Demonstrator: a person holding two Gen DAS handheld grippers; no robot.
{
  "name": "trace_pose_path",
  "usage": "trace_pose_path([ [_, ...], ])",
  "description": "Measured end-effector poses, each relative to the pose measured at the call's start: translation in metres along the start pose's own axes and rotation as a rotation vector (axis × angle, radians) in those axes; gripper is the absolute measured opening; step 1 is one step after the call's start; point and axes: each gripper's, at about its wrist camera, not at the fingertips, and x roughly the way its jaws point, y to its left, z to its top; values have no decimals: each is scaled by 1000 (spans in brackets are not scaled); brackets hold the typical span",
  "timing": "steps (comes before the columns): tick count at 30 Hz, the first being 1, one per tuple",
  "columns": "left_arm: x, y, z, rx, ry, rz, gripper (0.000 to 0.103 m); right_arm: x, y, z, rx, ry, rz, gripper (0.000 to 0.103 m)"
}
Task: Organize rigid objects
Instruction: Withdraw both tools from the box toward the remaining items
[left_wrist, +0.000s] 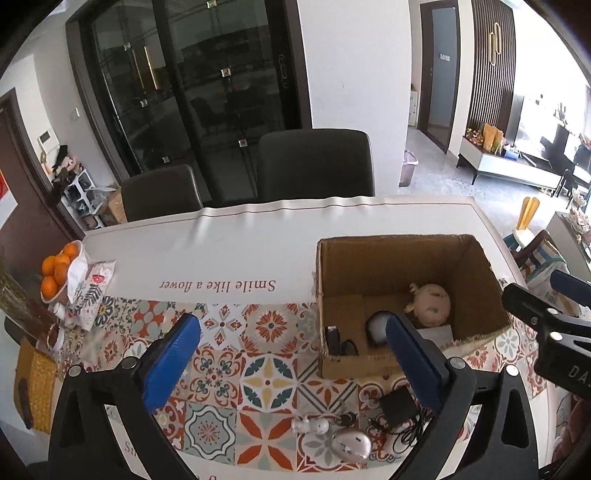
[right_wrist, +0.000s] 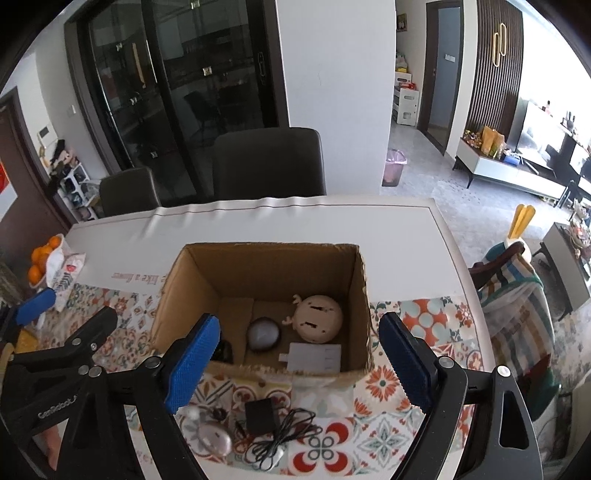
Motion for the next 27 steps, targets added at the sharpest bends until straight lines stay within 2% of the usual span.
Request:
trace_pose_path([
  [6, -14, 7, -21, -18, -2, -2, 103, -20, 3, -20, -1, -33, 8, 88],
  [14, -23, 8, -55, -5, 13, 8, 103, -30, 11, -53, -16, -33, 25, 88],
  [18, -25, 9, -73, -14, 38, -6, 103, -30, 14, -69, -34, -18, 43, 88],
  [27, -28, 11, -110, -19, 80, 24, 103, -22, 19, -101, -55, 33, 57, 88],
])
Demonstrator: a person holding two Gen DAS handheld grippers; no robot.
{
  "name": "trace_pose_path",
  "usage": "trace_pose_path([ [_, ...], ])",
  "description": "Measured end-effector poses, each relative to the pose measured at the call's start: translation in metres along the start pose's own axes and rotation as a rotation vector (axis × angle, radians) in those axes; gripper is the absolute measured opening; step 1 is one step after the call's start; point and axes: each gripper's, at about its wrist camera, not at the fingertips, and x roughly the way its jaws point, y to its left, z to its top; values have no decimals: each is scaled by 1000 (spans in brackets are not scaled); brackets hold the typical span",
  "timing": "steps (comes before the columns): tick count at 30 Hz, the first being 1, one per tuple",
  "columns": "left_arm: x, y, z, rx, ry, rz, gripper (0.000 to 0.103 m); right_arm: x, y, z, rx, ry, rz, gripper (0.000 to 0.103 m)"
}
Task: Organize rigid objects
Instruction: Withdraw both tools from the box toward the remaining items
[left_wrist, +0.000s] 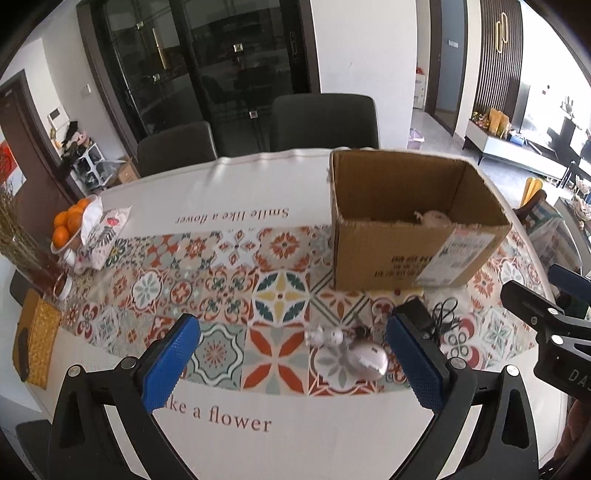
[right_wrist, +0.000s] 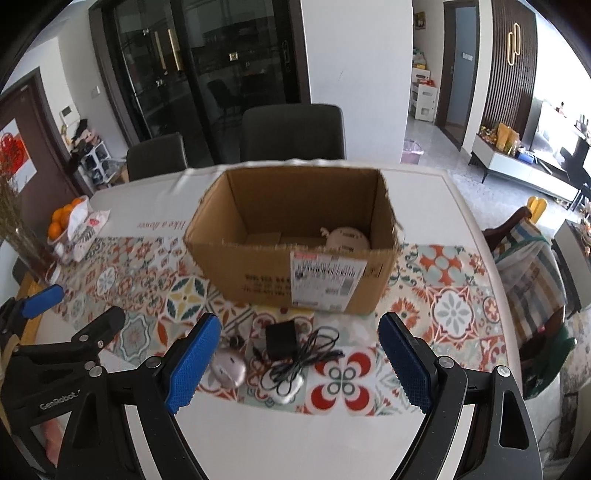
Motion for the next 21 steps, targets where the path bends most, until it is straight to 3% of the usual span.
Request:
trace_pose_path([
  [21, 48, 6, -57, -18, 186, 11, 103, 57, 18, -52, -59, 199, 60, 86],
])
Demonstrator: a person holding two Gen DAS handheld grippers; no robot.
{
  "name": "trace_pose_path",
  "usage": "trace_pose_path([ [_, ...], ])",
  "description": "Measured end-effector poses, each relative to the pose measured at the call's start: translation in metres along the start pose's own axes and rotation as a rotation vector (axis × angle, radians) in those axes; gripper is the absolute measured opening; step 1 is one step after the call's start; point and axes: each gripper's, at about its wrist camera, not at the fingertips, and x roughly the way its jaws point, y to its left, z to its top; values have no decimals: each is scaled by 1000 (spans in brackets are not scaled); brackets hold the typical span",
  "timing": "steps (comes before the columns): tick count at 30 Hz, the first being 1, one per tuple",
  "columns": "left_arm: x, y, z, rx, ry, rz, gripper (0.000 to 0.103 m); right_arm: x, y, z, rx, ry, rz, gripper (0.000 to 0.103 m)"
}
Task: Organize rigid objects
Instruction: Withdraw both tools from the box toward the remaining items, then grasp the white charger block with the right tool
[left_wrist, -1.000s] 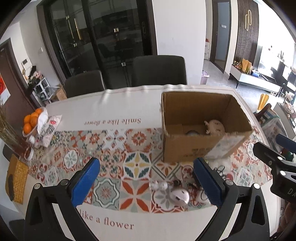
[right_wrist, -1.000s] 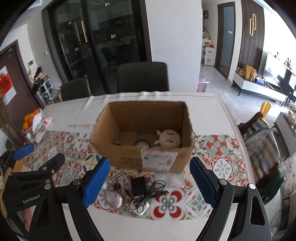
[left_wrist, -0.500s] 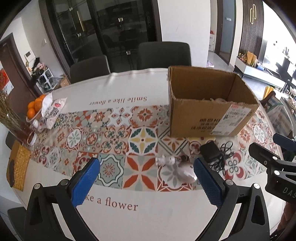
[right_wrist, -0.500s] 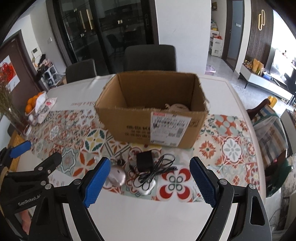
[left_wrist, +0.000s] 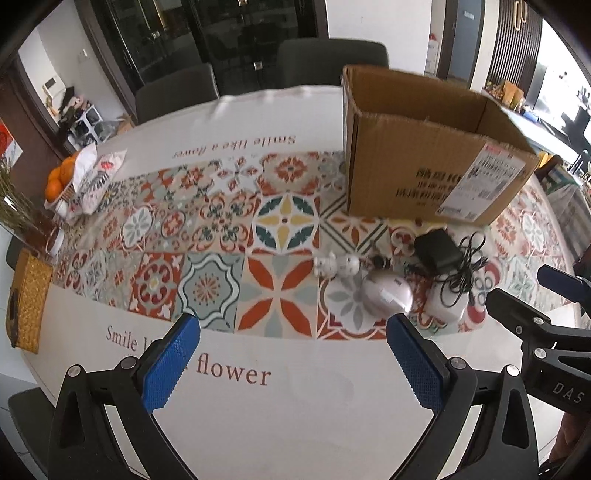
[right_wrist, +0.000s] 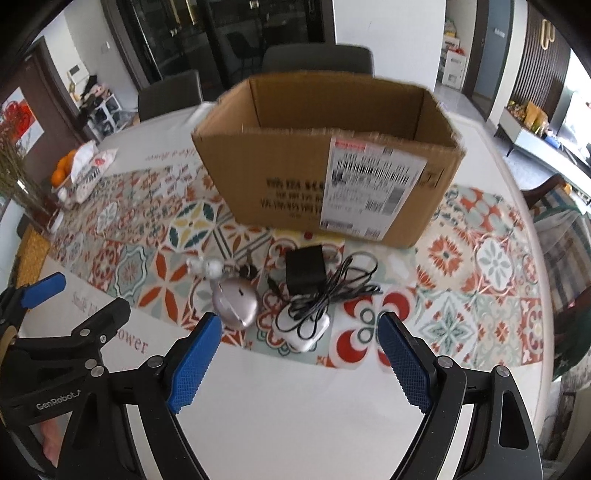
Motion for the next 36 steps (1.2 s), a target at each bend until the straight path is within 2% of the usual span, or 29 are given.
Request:
trace_pose_path([
  [10, 36, -5, -12, 7, 94, 5, 103, 37, -2, -10, -15, 97, 0, 84],
  [21, 69, -14, -13, 30, 160, 22, 103, 81, -5, -13, -36, 178, -28, 82],
  [36, 88, -17, -10, 29, 188, 30, 103, 113, -2, -3, -74, 196, -59, 76],
])
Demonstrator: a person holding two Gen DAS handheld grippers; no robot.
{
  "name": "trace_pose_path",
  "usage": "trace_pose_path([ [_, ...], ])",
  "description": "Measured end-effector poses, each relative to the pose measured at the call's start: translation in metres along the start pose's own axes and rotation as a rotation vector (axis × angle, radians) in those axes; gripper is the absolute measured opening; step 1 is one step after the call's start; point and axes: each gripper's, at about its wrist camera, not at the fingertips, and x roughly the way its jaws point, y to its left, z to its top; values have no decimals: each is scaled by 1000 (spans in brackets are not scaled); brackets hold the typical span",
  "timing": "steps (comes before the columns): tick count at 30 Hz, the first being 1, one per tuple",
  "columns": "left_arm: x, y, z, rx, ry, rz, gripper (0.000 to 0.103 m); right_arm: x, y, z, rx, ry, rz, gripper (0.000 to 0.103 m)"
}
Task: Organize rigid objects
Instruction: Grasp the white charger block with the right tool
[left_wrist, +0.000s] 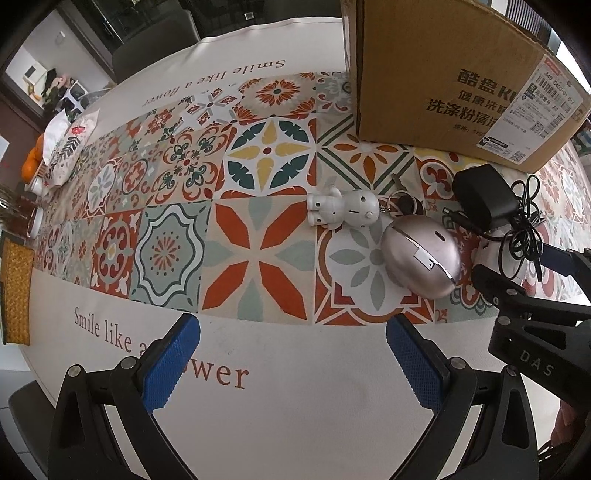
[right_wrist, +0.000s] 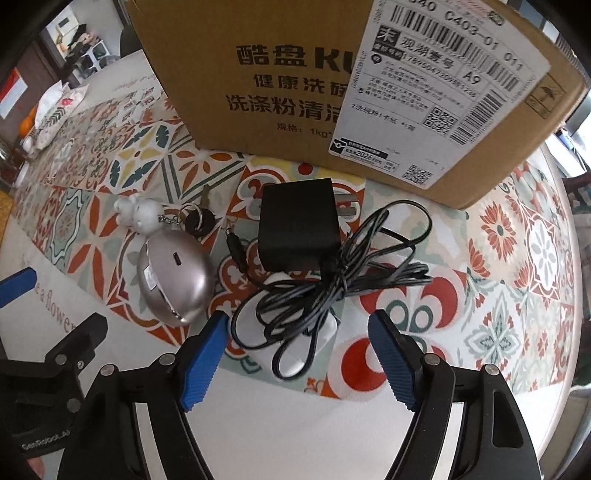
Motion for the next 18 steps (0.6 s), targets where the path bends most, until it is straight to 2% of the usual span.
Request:
trace_pose_path([
  [5, 2, 1, 1, -2, 2, 2, 103, 7, 3, 4, 0, 6, 13, 71],
  [9, 3, 1, 1, -1, 2, 0, 103, 9, 6, 6, -7, 1, 35, 61],
  [18, -1, -2, 0, 15, -9, -17, 103, 6, 6, -5, -2, -3, 39, 61],
])
